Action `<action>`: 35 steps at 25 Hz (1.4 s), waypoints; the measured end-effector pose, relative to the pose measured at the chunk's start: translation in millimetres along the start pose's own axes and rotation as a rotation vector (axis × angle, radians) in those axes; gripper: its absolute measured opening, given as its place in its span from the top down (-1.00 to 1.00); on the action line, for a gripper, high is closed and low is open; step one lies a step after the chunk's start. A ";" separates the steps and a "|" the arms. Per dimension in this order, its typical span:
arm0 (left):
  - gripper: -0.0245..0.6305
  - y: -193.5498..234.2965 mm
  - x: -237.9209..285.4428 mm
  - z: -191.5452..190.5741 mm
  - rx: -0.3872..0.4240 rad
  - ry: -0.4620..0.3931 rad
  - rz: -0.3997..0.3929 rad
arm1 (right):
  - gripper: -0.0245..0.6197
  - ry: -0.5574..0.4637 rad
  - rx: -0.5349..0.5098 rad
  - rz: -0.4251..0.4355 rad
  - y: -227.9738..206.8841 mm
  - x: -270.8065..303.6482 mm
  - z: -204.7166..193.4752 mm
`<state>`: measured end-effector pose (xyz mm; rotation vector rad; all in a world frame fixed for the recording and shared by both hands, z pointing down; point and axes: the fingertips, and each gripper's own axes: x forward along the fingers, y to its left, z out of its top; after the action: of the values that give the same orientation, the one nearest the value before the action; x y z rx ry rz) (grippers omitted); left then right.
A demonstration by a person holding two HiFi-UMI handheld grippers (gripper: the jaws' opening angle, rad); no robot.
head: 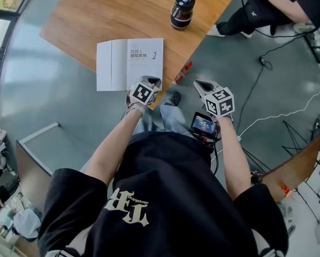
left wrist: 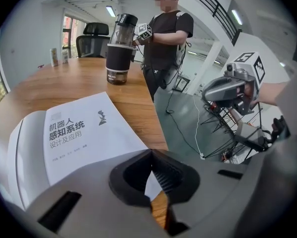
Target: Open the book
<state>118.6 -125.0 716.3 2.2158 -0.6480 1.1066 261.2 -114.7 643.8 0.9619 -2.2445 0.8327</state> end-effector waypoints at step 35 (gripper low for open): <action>0.91 80.7 -31.0 -49.3 -0.061 0.087 0.178 | 0.96 0.087 -0.090 0.102 38.6 36.6 11.9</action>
<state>23.2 -144.5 737.2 2.0775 -0.8427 1.2469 206.9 -117.5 648.8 0.7607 -2.2507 0.7947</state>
